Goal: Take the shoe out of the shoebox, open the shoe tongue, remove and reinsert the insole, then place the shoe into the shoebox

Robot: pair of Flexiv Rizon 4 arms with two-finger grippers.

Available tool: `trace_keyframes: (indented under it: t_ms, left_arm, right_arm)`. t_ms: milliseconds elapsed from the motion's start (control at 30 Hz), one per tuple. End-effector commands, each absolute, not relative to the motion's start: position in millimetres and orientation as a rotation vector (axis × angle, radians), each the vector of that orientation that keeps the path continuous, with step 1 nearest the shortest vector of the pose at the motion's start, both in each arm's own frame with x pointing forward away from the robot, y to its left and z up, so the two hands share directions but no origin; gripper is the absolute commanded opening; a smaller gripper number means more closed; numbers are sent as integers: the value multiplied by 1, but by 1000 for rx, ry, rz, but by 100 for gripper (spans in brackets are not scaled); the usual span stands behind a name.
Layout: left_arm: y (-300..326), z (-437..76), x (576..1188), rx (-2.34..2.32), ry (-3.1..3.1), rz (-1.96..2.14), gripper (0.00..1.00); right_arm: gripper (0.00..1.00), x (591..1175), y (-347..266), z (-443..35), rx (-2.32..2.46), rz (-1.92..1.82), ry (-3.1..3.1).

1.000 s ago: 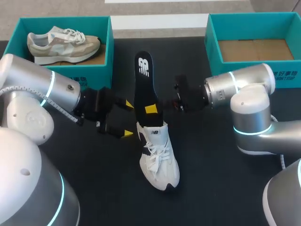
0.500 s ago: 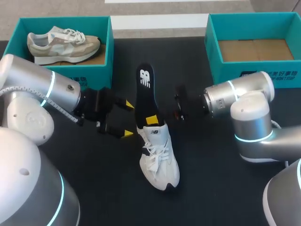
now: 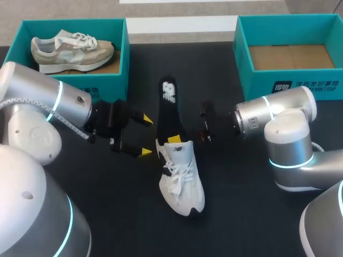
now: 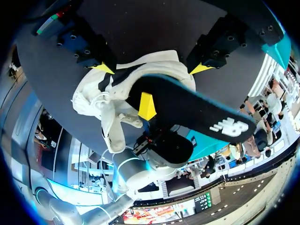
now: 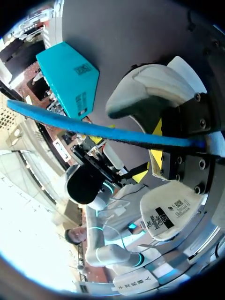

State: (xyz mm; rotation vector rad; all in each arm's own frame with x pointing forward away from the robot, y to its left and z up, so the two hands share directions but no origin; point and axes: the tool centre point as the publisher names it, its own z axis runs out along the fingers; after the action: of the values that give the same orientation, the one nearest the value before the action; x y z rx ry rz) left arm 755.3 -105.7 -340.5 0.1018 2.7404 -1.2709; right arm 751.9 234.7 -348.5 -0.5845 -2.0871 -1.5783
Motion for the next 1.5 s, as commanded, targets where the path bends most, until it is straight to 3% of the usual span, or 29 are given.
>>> trace_keyframes:
  t_ms: [33, 367, 433, 467, 500, 1300, 1333, 1367, 1500]
  left_arm:
    - [-106, -340, 755, 102, 2743, -1265, 100]
    - [-106, -340, 755, 102, 2743, -1265, 100]
    - [-106, -340, 755, 102, 2743, -1265, 100]
    - [-106, -340, 755, 102, 2743, -1265, 100]
    - [-106, -340, 755, 102, 2743, -1265, 100]
    - [-106, -340, 755, 102, 2743, -1265, 100]
    - [-106, -340, 755, 102, 2743, -1265, 100]
    - [-106, -340, 755, 102, 2743, -1265, 100]
    - [-106, -340, 755, 102, 2743, -1265, 100]
  right_arm:
    - [28, 758, 237, -340, -566, -1572, -2110]
    - [22, 780, 238, -326, -503, -1571, -2157]
    - [15, 782, 238, -326, -492, -1540, -2161]
    - [4, 783, 238, -328, -497, -1523, -2161]
    - [0, 783, 238, -329, -495, -1515, -2158]
    - [0, 731, 233, -352, -632, -1341, -2080]
    - [7, 734, 232, -350, -629, -1343, -2088]
    - [20, 737, 232, -348, -622, -1344, -2097]
    - [18, 751, 230, -339, -600, -1345, -2129]
